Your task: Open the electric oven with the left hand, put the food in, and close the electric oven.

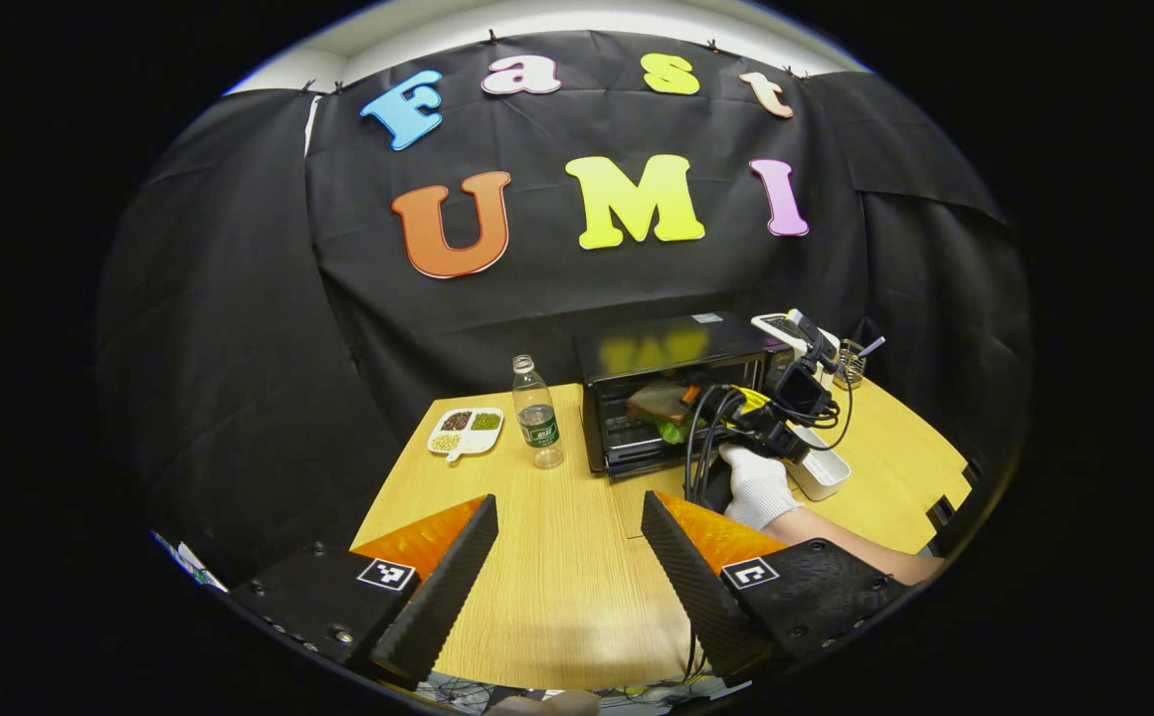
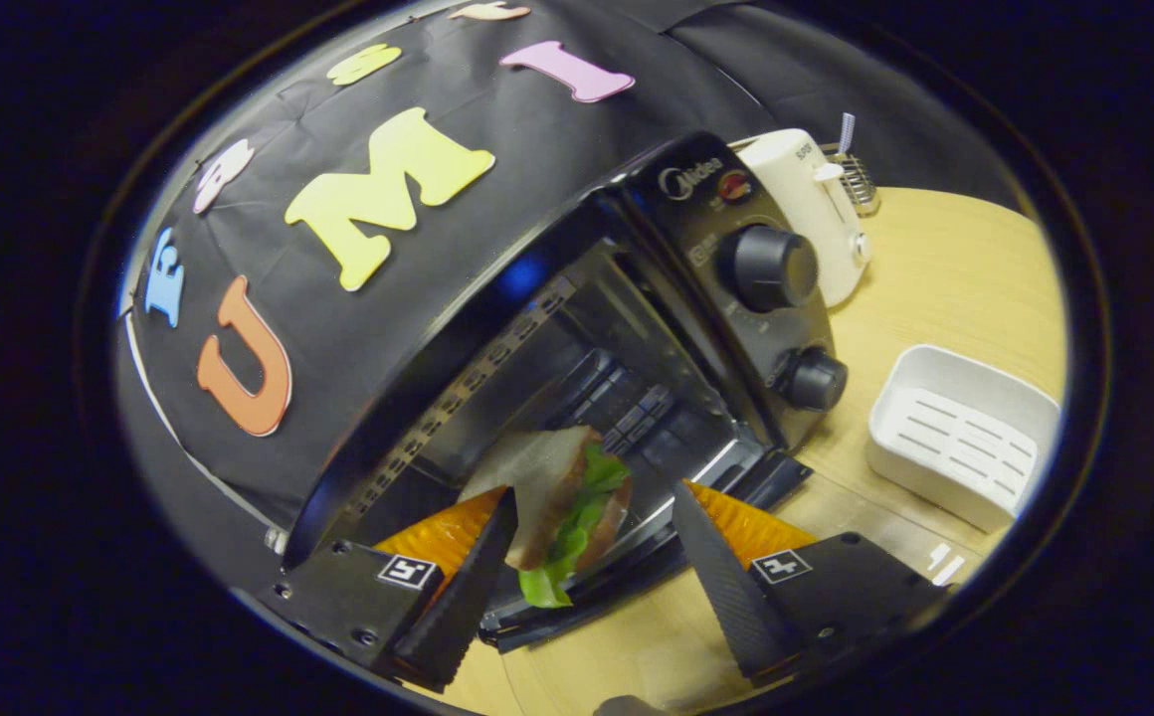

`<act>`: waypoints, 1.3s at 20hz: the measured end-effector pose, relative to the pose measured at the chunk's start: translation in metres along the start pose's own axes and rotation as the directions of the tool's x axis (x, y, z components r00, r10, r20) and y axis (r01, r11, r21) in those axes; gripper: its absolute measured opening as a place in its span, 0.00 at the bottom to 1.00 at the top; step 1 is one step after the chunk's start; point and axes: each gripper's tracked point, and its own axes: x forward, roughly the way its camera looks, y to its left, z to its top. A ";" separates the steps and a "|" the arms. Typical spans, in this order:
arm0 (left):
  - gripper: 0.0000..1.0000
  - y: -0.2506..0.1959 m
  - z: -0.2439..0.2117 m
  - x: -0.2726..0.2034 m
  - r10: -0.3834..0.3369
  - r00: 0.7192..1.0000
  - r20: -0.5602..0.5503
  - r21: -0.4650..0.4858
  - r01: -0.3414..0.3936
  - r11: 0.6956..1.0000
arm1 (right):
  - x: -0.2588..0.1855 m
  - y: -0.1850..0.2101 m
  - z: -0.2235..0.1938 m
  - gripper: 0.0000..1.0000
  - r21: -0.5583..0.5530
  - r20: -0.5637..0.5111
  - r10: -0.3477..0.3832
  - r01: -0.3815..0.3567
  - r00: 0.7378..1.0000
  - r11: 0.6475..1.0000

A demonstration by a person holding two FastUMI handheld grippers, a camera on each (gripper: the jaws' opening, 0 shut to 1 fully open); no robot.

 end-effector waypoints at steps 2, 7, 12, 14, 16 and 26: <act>0.96 -0.005 0.000 0.002 -0.002 1.000 0.001 -0.008 0.002 1.000 | -0.017 -0.006 0.010 0.88 -0.033 0.012 -0.001 0.002 1.000 0.999; 0.96 -0.026 0.020 0.008 -0.023 0.998 0.050 -0.025 0.024 0.999 | -0.073 -0.014 0.051 0.88 -0.155 0.028 0.024 -0.020 0.999 0.988; 0.96 -0.054 0.023 0.023 -0.013 0.997 0.078 -0.070 0.019 0.997 | -0.134 -0.040 0.107 0.89 -0.327 0.047 0.052 -0.034 0.998 0.944; 0.96 -0.069 0.020 0.032 -0.006 0.997 0.078 -0.084 0.013 0.996 | -0.157 -0.059 0.129 0.88 -0.383 0.045 0.051 -0.030 0.998 0.923; 0.96 -0.082 0.010 0.042 0.014 0.998 0.060 -0.095 -0.008 0.995 | -0.180 -0.076 0.148 1.00 -0.435 0.031 0.053 -0.034 0.998 0.900; 0.96 -0.148 -0.085 0.078 0.059 0.992 -0.114 -0.152 -0.076 0.985 | -0.276 -0.135 0.211 1.00 -0.597 -0.061 0.113 -0.127 0.992 0.792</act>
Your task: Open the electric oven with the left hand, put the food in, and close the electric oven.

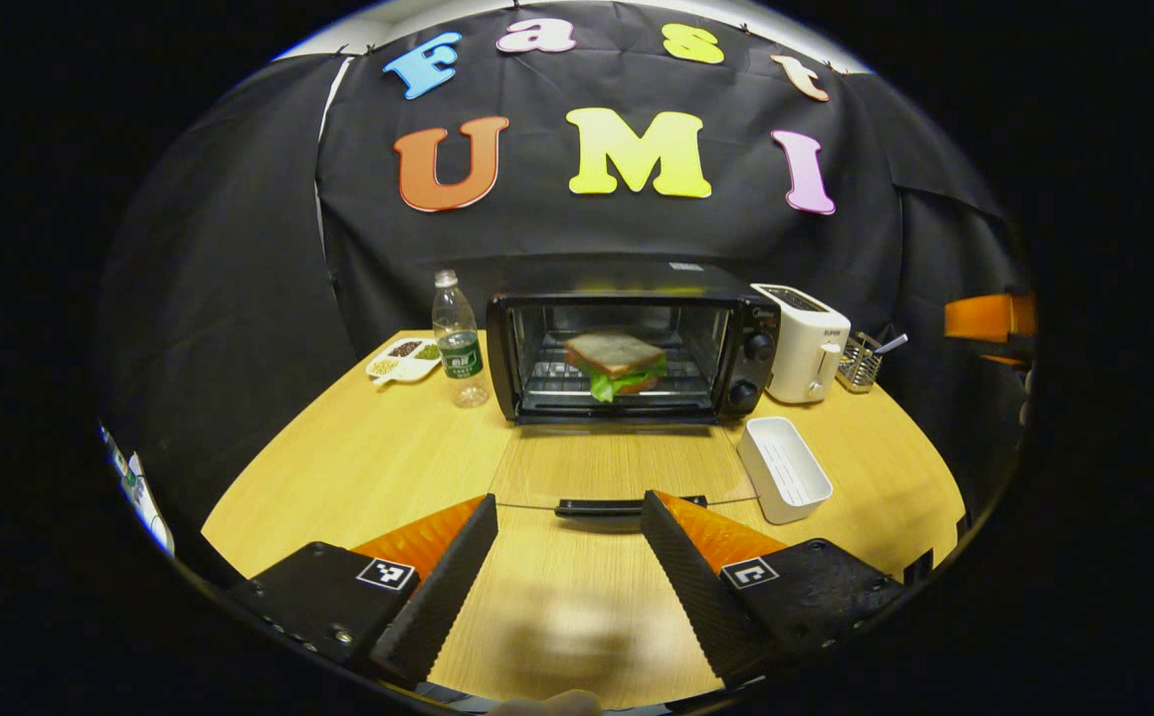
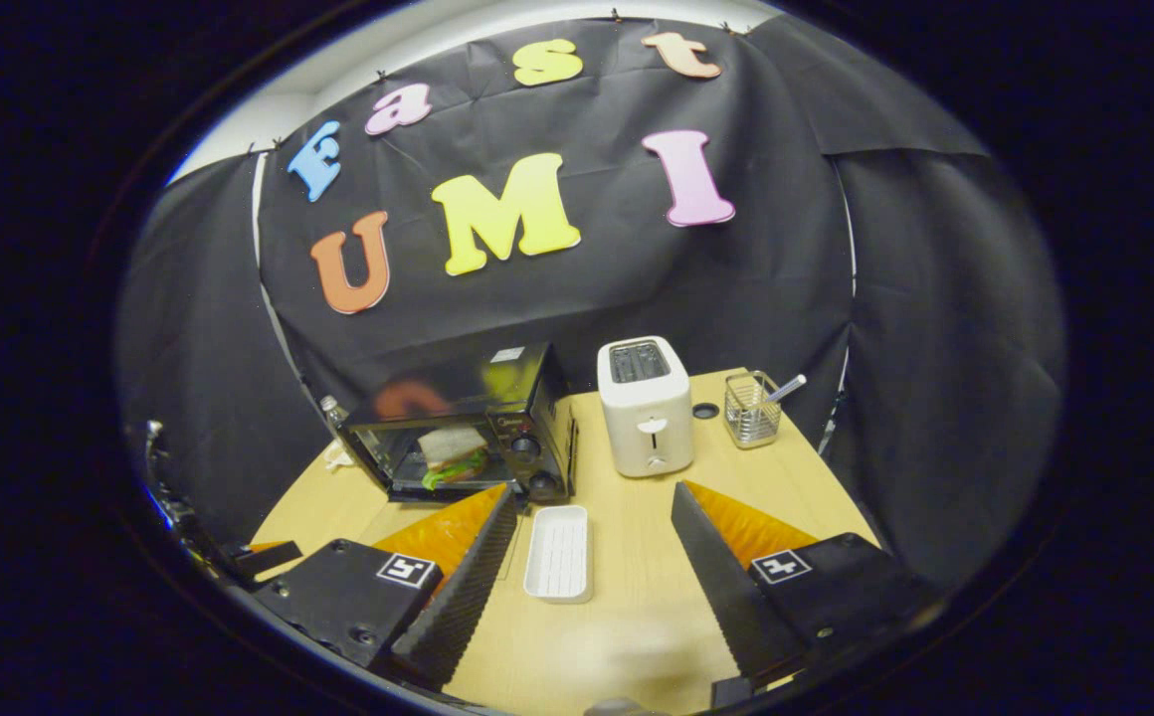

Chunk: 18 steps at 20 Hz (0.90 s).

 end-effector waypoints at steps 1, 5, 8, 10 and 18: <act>0.96 -0.004 -0.007 0.006 -0.001 1.000 -0.008 0.004 0.001 1.000 | -0.006 0.000 0.002 1.00 -0.006 0.000 0.008 -0.008 1.000 1.000; 0.96 -0.025 -0.044 0.035 -0.040 0.996 -0.079 -0.006 0.039 0.999 | -0.025 -0.008 0.017 1.00 -0.046 0.025 -0.006 0.007 1.000 0.999; 0.96 -0.035 -0.067 0.055 -0.069 0.990 -0.119 0.005 0.070 0.998 | -0.030 -0.007 0.026 0.89 -0.058 0.034 -0.037 0.039 0.999 0.998; 0.96 -0.037 -0.076 0.071 -0.077 0.987 -0.141 -0.005 0.077 0.997 | -0.036 -0.010 0.025 1.00 -0.067 0.032 -0.058 0.060 0.998 0.996; 0.98 -0.046 -0.080 0.110 -0.096 0.983 -0.154 0.035 0.103 0.994 | -0.046 -0.021 0.020 1.00 -0.067 0.000 -0.128 0.128 0.992 0.990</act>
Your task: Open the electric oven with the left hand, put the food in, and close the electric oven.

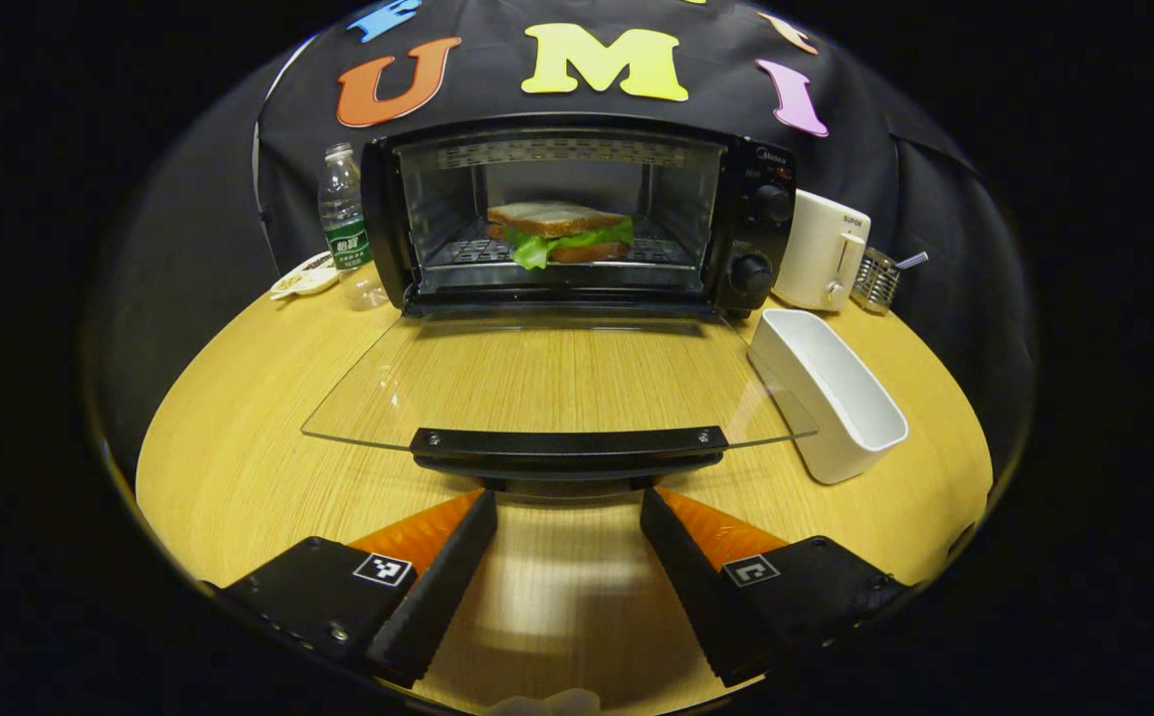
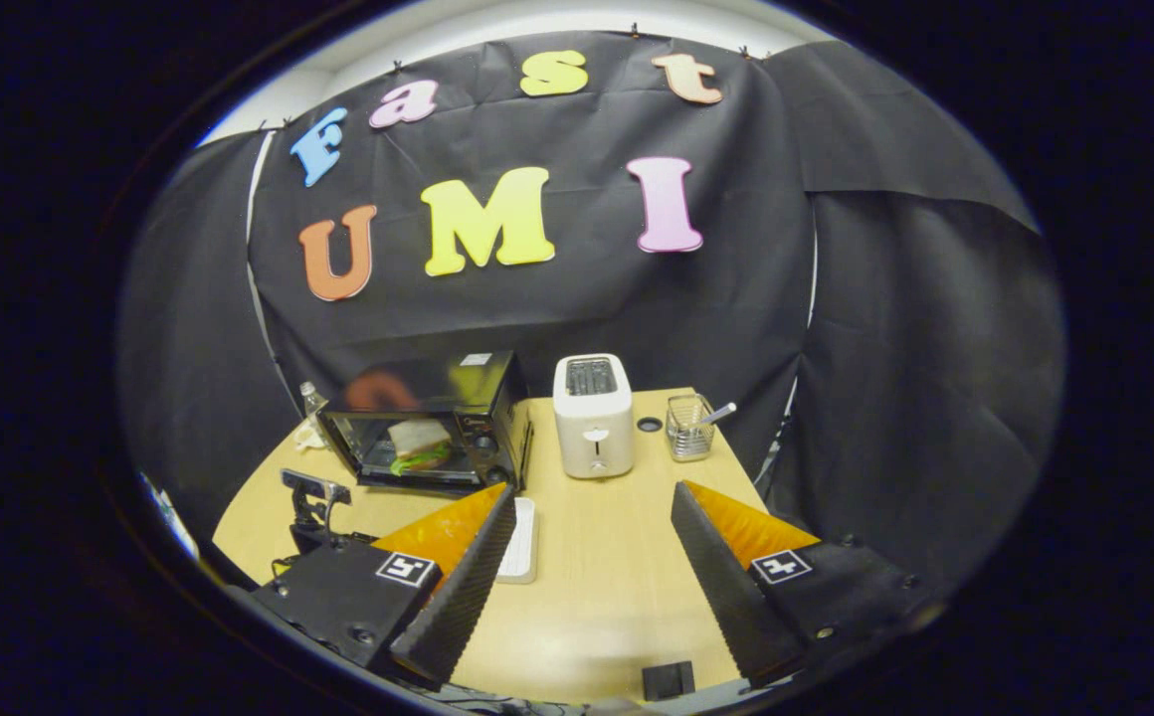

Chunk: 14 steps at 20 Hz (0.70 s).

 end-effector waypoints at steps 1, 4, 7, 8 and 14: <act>0.95 0.000 -0.004 -0.002 -0.001 1.000 -0.025 -0.001 0.001 1.000 | 0.001 0.000 -0.001 1.00 0.004 -0.003 -0.005 0.005 1.000 1.000; 0.96 -0.001 -0.001 -0.003 -0.013 0.999 -0.030 -0.025 0.012 1.000 | 0.001 0.002 -0.002 1.00 0.014 -0.008 -0.005 0.005 1.000 1.000; 0.97 0.000 0.007 -0.008 -0.015 1.000 -0.017 -0.010 0.015 1.000 | 0.001 0.005 0.001 1.00 0.019 -0.002 0.000 0.000 1.000 1.000; 0.97 0.000 0.010 -0.009 -0.016 1.000 -0.014 -0.010 0.016 1.000 | 0.000 0.006 0.001 1.00 0.022 -0.003 0.001 -0.001 1.000 1.000; 0.97 0.000 0.040 -0.019 -0.029 0.999 0.019 -0.011 0.029 1.000 | 0.004 0.004 0.003 1.00 0.060 -0.003 0.002 -0.002 1.000 0.998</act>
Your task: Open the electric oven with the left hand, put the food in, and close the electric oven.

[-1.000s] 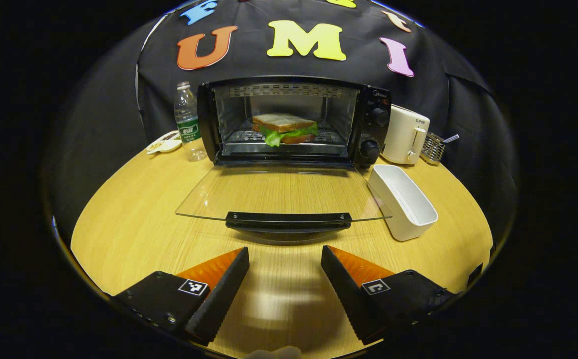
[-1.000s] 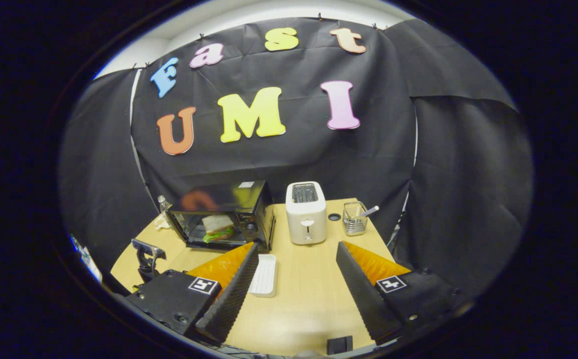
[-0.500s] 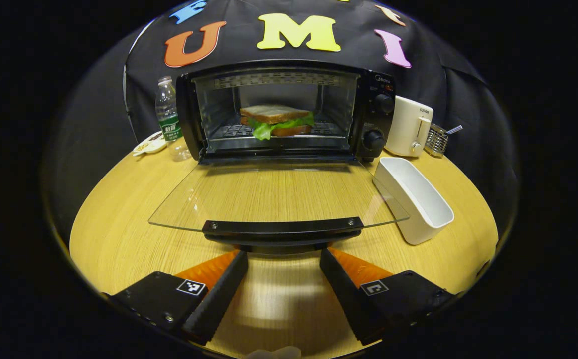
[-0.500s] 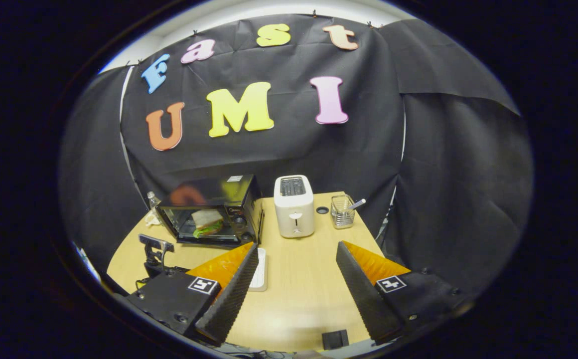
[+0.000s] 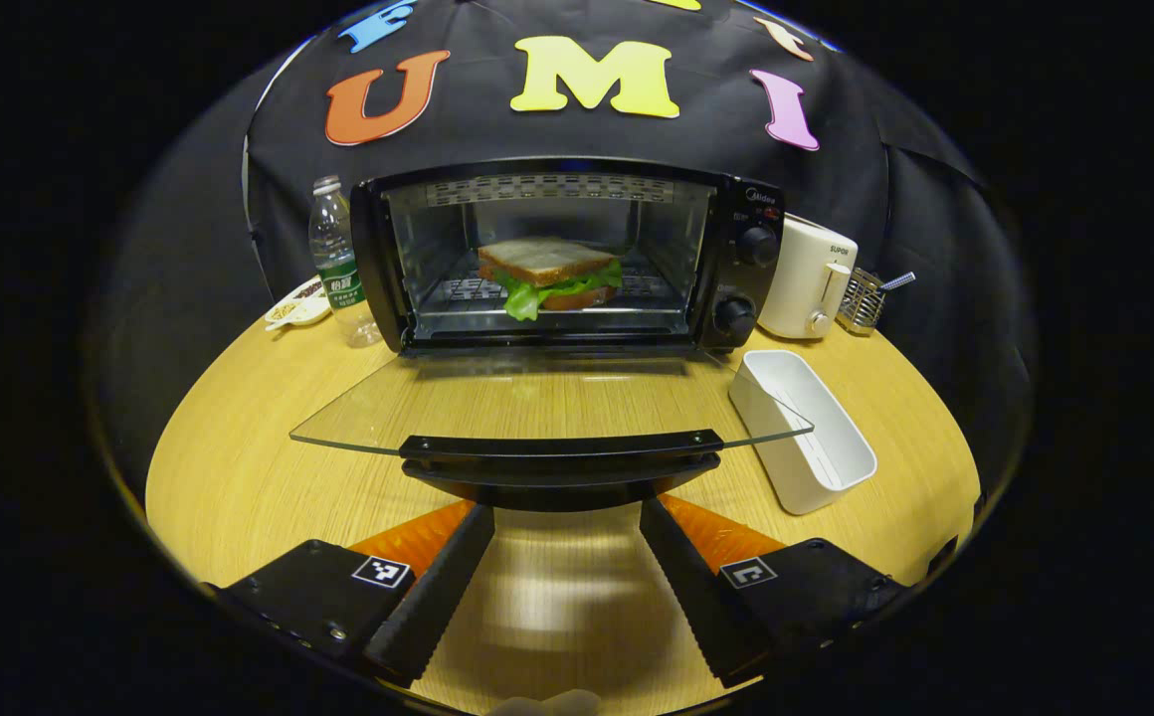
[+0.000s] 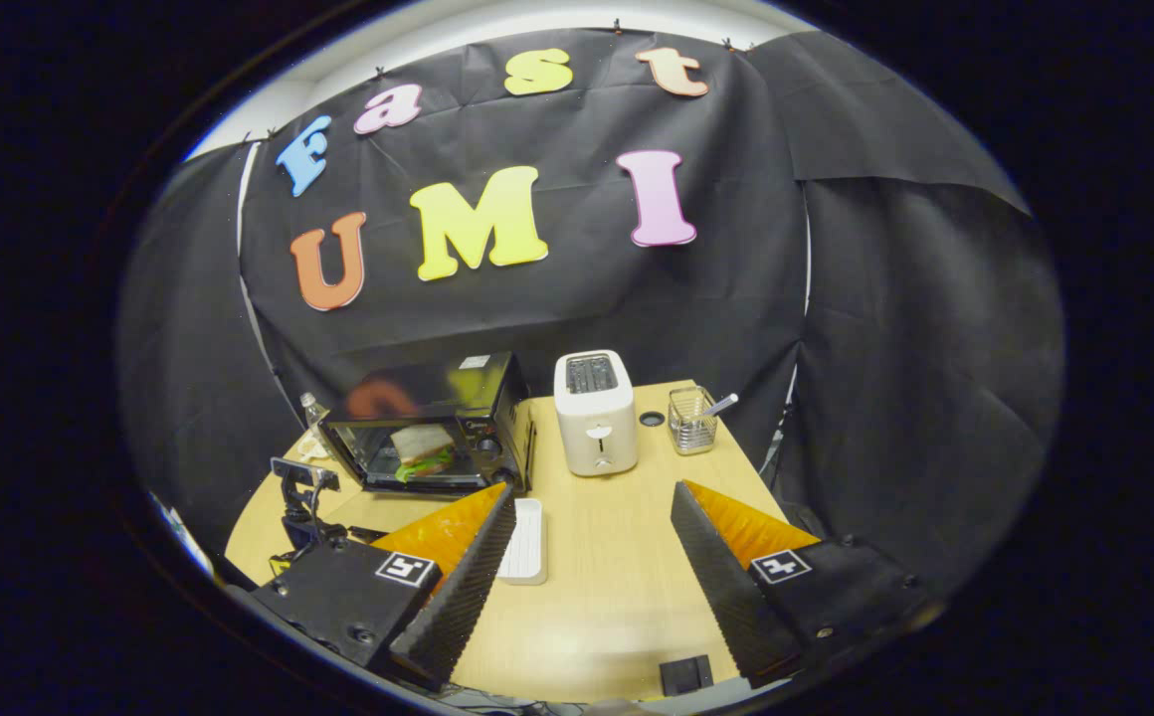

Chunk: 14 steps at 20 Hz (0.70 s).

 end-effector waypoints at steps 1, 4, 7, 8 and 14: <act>0.97 0.000 0.008 -0.001 -0.001 1.000 0.012 0.002 0.001 1.000 | 0.001 -0.003 0.001 0.89 0.012 0.001 -0.005 0.005 1.000 1.000; 0.97 0.001 0.025 -0.002 -0.003 0.999 0.041 -0.001 0.003 1.000 | 0.001 -0.006 0.005 1.00 0.035 0.011 -0.014 0.013 1.000 0.999; 0.97 0.003 0.043 -0.003 -0.005 0.998 0.063 0.002 0.005 1.000 | -0.002 -0.008 0.007 1.00 0.031 0.012 -0.020 0.020 1.000 0.999; 0.97 0.002 0.050 -0.003 -0.006 0.997 0.073 0.003 0.006 1.000 | -0.003 -0.010 0.009 1.00 0.033 0.014 -0.022 0.022 1.000 0.999; 0.97 0.008 0.092 0.001 -0.001 0.993 0.116 0.008 0.000 1.000 | -0.004 -0.012 0.011 1.00 0.049 0.009 -0.033 0.033 0.999 0.998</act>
